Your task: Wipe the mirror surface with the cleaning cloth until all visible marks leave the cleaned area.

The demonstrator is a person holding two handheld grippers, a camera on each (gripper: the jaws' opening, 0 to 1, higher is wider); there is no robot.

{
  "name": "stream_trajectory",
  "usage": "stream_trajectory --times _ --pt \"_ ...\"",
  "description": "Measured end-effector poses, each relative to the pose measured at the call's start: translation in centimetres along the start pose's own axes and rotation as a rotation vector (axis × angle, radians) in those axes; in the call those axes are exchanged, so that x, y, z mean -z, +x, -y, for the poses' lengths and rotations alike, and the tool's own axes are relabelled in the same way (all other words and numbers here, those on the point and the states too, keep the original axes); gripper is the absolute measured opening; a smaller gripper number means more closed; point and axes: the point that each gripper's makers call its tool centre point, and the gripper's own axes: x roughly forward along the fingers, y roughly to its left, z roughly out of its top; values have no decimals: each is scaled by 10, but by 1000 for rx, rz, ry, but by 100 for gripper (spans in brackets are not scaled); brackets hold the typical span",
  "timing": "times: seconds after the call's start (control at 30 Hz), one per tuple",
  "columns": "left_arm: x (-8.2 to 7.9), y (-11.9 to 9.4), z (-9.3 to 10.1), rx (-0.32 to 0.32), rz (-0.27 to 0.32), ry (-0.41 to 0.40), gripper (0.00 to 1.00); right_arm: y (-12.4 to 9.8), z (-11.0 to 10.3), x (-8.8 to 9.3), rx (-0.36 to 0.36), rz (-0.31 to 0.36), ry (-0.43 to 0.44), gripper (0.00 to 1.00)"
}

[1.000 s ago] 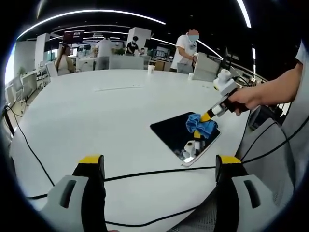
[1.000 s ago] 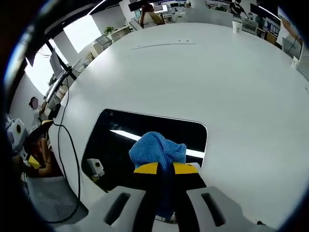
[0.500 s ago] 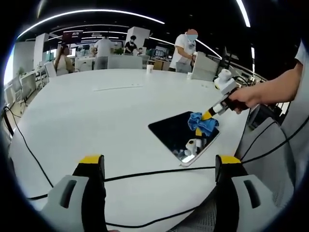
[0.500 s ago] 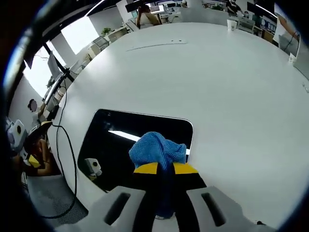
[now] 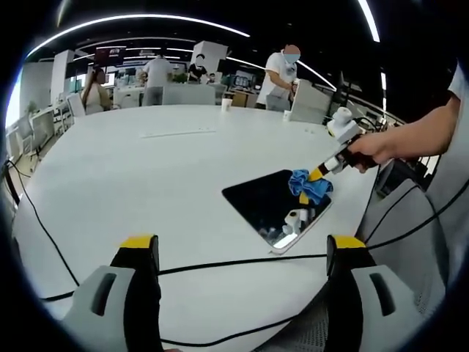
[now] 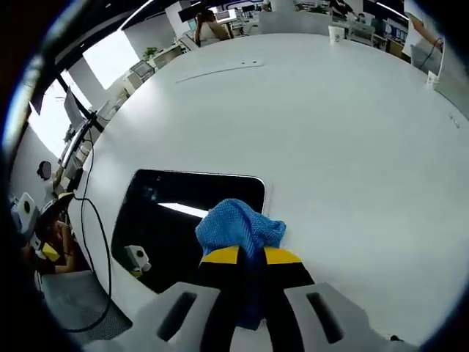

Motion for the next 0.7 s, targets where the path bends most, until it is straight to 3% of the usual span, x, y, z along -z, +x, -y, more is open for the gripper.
stream_trajectory --times 0.23,0.5,0.7 --pt "-2 0 2 -1 3 0 94 1 -3 -1 40 8 -81 5" --pt "-1 -1 3 -4 1 0 93 2 -2 -1 56 14 -74 5" --pt "-1 -2 4 -5 1 2 93 -1 -2 5 69 3 -10 5"
